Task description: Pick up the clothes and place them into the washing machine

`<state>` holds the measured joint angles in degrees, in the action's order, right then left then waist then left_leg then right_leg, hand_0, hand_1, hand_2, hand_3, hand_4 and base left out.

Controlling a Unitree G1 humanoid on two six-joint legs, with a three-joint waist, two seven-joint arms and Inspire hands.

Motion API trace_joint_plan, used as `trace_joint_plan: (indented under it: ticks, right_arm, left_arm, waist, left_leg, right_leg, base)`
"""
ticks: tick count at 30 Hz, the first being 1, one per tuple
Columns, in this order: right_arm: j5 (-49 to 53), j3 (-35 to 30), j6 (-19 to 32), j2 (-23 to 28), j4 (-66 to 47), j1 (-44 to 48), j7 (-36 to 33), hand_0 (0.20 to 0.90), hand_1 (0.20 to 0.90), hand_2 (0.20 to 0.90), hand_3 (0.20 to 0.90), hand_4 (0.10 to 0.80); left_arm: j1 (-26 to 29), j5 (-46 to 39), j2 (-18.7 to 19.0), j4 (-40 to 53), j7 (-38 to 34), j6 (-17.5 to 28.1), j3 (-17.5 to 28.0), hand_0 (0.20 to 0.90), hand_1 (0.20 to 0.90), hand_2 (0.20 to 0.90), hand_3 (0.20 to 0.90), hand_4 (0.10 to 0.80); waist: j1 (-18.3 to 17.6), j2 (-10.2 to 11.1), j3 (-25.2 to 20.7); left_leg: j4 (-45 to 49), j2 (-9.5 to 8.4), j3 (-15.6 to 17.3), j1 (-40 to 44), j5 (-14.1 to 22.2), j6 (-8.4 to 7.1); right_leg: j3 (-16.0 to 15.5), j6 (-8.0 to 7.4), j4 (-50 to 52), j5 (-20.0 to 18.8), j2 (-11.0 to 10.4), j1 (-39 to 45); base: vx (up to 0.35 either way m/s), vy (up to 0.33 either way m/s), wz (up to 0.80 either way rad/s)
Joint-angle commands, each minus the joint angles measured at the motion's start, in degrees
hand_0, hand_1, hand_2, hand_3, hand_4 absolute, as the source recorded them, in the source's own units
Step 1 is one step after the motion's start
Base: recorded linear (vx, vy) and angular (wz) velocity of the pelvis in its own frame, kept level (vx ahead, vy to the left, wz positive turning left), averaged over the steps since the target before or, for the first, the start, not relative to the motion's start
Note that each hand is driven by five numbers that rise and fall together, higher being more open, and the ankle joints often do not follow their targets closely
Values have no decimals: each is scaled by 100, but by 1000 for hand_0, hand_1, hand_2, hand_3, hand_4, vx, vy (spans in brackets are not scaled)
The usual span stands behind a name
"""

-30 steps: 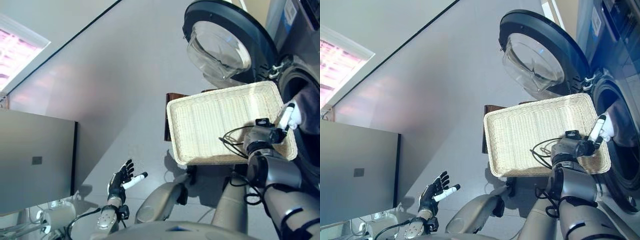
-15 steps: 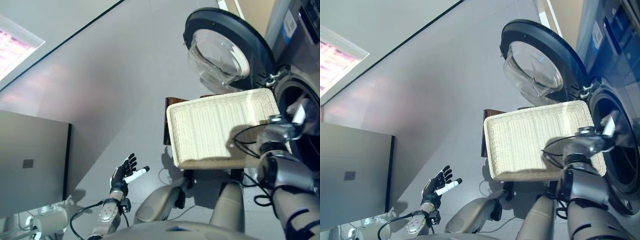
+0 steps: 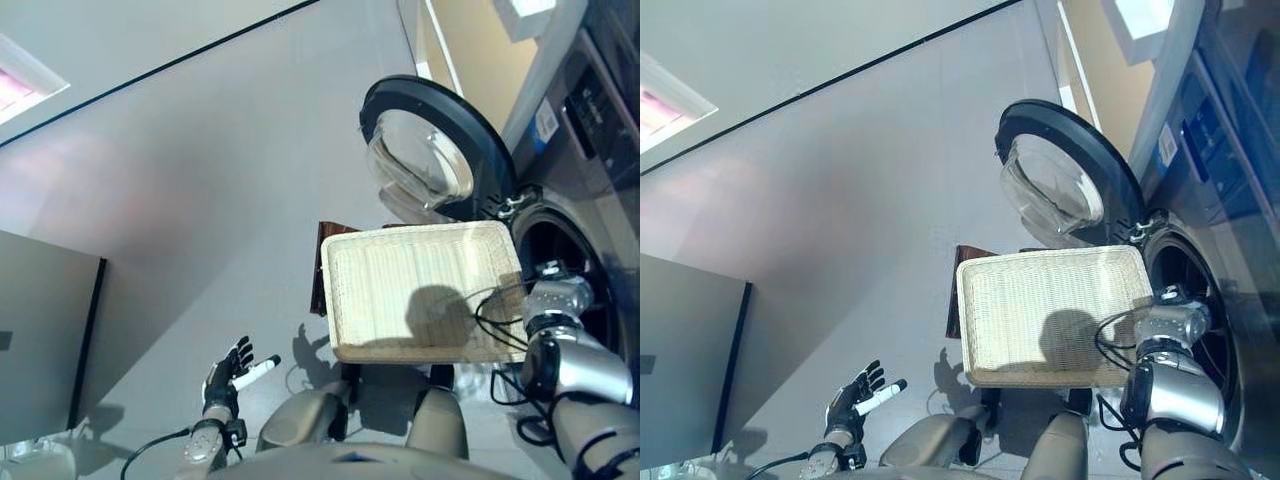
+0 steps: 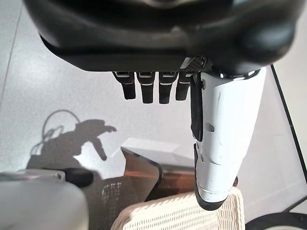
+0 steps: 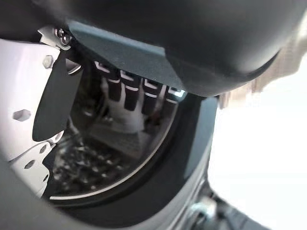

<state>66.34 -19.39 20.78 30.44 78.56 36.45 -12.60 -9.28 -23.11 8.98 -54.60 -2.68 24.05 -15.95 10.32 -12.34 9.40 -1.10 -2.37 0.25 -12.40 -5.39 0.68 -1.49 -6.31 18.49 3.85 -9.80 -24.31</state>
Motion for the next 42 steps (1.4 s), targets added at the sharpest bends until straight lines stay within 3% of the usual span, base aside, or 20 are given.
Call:
trace_joint_plan:
  ticks: [1, 6, 12, 19, 23, 29, 37, 39, 41, 42]
  right_arm:
    - [-529, 630, 119, -147, 46, -370, 177, 900, 900, 900, 900, 800]
    - [-404, 966, -65, -1119, 217, -660, 416, 900, 900, 900, 900, 800]
    - [-225, 1017, -56, -1530, -54, -852, 580, 900, 900, 900, 900, 800]
    - [-386, 998, -131, -1756, -214, -1476, 731, 900, 900, 900, 900, 800]
    - [-1111, 1063, -245, -1766, -272, -2081, 815, 900, 900, 900, 900, 800]
    - [-2007, 1152, -277, -1953, -583, -2938, 826, 900, 900, 900, 900, 800]
    - [-2822, 1156, -473, -2160, -144, -3847, 992, 900, 900, 900, 900, 800]
    - [-3776, 1297, -550, -2123, 101, -4092, 721, 900, 900, 900, 900, 800]
    - [-4020, 1361, -559, -2112, 83, -4168, 646, 900, 900, 900, 900, 800]
    - [-4743, 1478, -602, -2057, 128, -4271, 220, 900, 900, 900, 900, 800]
  left_arm:
    - [-16, 223, 172, -300, -146, 189, 196, 900, 900, 900, 900, 800]
    - [-53, 430, 173, -56, -78, 142, 139, 900, 900, 900, 900, 800]
    - [-109, 457, 165, 94, -60, 120, 164, 900, 900, 900, 900, 800]
    - [41, 536, 158, -476, -102, 19, 413, 900, 900, 900, 900, 800]
    - [233, 581, 198, -1007, -166, 36, 694, 900, 900, 900, 900, 800]
    - [369, 690, 251, -1627, -198, 72, 938, 900, 900, 900, 900, 800]
    - [413, 1137, 247, -2147, -94, -91, 1043, 900, 900, 900, 900, 800]
    - [426, 1381, 296, -2362, -4, -203, 1030, 900, 900, 900, 900, 800]
    - [429, 1414, 306, -2366, 2, -244, 1018, 900, 900, 900, 900, 800]
    - [448, 1550, 313, -2446, -15, -278, 931, 900, 900, 900, 900, 800]
  waist:
    - [-3, 249, -810]
    - [148, 282, -796]
    - [207, 316, -758]
    - [115, 733, -868]
    - [-39, 1078, -1036]
    - [-317, 1316, -1244]
    - [-577, 1437, -1402]
    - [-679, 1442, -1478]
    - [-714, 1441, -1489]
    - [-785, 1427, -1516]
  left_leg:
    - [273, 219, 63, -55, 598, -521]
    - [269, 222, -38, -7, 594, -511]
    - [279, 221, -145, 15, 567, -508]
    - [220, 271, -182, 313, 606, -500]
    - [141, 299, -148, 587, 638, -489]
    - [1, 326, 34, 844, 606, -468]
    - [-116, 384, 75, 1210, 560, -465]
    - [-179, 421, 73, 1296, 522, -469]
    - [-210, 428, 73, 1346, 512, -467]
    - [-226, 432, 70, 1417, 508, -452]
  right_leg:
    - [-77, 71, -1824, -622, -75, 878]
    - [-188, 66, -1845, -602, -89, 998]
    - [-312, 68, -1859, -598, -101, 1098]
    - [-413, 63, -1913, -589, -62, 1446]
    - [-397, 47, -2001, -671, -27, 1649]
    - [-270, 3, -2076, -825, 30, 1721]
    - [-260, 3, -2027, -786, 95, 2001]
    - [-266, -6, -1970, -742, 105, 2062]
    - [-269, -7, -1956, -729, 108, 2099]
    - [-240, -13, -1892, -702, 121, 2131]
  base:
    - [10, -33, -11]
    - [-9, -11, -1]
    - [-7, 3, 6]
    - [41, -27, 16]
    - [-3, -12, -3]
    - [-62, 6, -12]
    - [-38, 2, -8]
    - [-43, 7, -1]
    - [-29, 11, -1]
    - [0, 0, 0]
